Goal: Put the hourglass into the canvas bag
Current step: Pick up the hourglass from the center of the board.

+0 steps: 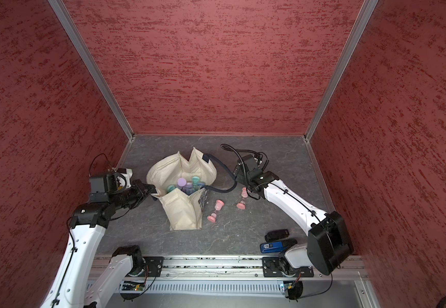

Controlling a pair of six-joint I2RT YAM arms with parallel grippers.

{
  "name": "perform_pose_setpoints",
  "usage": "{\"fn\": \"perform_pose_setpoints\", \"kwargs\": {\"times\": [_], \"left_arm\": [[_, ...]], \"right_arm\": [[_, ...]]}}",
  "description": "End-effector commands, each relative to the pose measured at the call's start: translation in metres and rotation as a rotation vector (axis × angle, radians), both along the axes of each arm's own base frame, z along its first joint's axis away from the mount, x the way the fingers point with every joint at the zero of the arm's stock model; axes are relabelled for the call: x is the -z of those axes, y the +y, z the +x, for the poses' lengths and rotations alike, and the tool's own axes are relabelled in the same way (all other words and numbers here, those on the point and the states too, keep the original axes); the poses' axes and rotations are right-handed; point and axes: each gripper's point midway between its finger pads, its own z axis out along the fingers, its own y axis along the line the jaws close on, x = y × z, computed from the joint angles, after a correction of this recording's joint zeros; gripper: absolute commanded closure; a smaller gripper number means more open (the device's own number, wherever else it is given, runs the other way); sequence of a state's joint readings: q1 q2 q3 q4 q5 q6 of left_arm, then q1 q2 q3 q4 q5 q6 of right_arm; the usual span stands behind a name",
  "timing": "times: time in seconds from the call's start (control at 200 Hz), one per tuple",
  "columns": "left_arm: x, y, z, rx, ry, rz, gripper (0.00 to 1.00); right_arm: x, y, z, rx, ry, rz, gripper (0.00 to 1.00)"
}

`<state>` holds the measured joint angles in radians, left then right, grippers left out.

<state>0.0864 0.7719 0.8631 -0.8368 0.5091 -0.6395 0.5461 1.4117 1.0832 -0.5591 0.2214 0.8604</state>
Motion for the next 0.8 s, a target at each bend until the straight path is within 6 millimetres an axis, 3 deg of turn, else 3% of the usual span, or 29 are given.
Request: {"fn": "perform_pose_setpoints", "kwargs": {"times": [0.0, 0.135, 0.381, 0.576, 0.756, 0.791], "left_arm": [[-0.002, -0.001, 0.001, 0.009, -0.022, -0.009, 1.00], [-0.002, -0.001, 0.001, 0.008, -0.020, -0.011, 1.00], [-0.001, 0.000, 0.001, 0.006, -0.021, -0.008, 1.00], [-0.001, 0.004, 0.001, -0.015, -0.020, 0.009, 1.00], [0.002, 0.003, 0.000, -0.011, -0.015, 0.005, 1.00], [0.002, 0.002, 0.000, -0.009, -0.016, 0.002, 1.00]], "right_arm": [[-0.003, -0.026, 0.000, 0.126, 0.017, -0.097, 0.08], [0.003, -0.063, -0.007, 0.287, 0.045, -0.239, 0.08], [-0.003, -0.092, 0.003, 0.449, -0.032, -0.306, 0.09], [-0.010, -0.100, 0.017, 0.454, -0.034, -0.344, 0.06], [-0.010, -0.089, 0.029, 0.325, -0.046, -0.179, 0.04], [-0.021, -0.088, 0.028, 0.306, -0.075, -0.139, 0.04]]}}
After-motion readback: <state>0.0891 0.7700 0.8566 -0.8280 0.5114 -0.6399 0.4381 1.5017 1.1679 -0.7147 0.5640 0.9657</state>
